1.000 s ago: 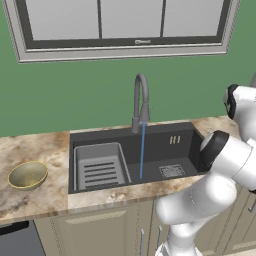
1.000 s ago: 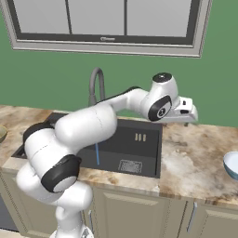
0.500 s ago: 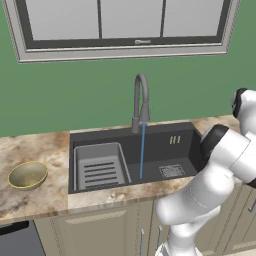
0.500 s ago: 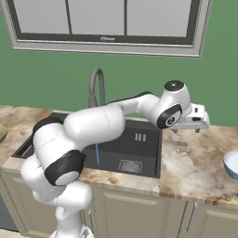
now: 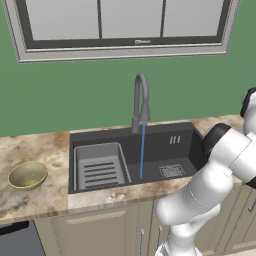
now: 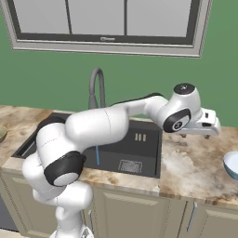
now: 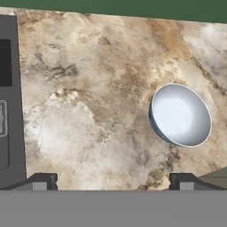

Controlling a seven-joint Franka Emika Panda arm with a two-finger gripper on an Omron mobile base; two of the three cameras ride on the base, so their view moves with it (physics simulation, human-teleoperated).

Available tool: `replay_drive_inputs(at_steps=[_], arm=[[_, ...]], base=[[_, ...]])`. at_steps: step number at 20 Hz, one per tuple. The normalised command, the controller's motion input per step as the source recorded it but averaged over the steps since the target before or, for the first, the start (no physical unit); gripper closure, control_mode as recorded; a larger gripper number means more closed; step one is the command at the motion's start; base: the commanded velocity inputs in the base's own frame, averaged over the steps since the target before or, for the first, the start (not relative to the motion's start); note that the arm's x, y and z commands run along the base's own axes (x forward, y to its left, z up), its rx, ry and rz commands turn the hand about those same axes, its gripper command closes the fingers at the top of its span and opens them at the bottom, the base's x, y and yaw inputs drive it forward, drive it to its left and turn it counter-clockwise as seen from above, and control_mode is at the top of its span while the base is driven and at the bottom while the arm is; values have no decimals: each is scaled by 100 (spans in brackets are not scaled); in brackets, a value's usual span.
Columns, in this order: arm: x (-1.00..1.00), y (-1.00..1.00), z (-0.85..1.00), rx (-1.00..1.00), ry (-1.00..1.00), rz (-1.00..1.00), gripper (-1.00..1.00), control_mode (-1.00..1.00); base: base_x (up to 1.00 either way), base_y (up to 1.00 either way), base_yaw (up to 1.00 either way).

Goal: Rinse each bowl for a few seconds and place them down in the sink or on the counter.

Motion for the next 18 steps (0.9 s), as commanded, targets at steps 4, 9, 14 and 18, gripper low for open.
replay_drive_inputs(at_steps=[4, 9, 14, 18], arm=[[-9, -18, 0, 0, 0, -4, -100, -100], [-20, -20, -5, 0, 2, -5, -100, -100], [-20, -33, -9, 0, 4, -5, -100, -100], [-20, -12, -9, 0, 5, -5, -100, -100]], base=[[0, 0, 0], [0, 0, 0], [0, 0, 0], [0, 0, 0]])
